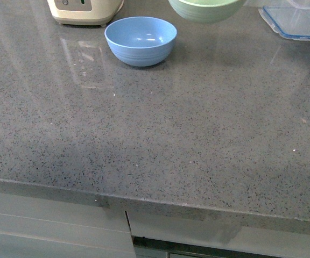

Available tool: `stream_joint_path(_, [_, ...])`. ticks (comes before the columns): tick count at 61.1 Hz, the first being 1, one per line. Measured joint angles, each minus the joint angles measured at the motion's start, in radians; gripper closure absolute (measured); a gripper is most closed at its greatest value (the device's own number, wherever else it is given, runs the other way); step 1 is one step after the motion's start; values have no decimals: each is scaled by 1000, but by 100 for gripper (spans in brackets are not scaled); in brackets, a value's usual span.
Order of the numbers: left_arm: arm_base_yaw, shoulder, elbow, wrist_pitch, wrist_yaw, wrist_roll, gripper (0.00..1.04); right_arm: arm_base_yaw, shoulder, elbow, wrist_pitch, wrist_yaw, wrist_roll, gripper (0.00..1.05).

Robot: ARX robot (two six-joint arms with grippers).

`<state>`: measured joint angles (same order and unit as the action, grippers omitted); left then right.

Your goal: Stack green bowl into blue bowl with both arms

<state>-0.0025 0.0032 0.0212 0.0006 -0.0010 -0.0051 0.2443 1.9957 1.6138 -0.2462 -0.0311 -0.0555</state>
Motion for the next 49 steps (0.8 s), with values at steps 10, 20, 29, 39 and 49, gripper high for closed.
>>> stream_joint_path(10, [0, 0, 0, 0, 0, 0, 7, 61, 7, 18, -6, 5, 1, 104])
stream_joint_path(20, [0, 0, 0, 0, 0, 0, 7, 101, 50, 47, -6, 14, 2, 104])
stream_joint_path(29, [0, 0, 0, 0, 0, 0, 7, 124, 88, 76, -7, 16, 2, 104])
stream_joint_path(39, [0, 0, 0, 0, 0, 0, 7, 149, 134, 129, -10, 21, 2, 104])
stream_joint_path(49, [0, 0, 0, 0, 0, 0, 7, 166, 166, 173, -18, 27, 2, 104])
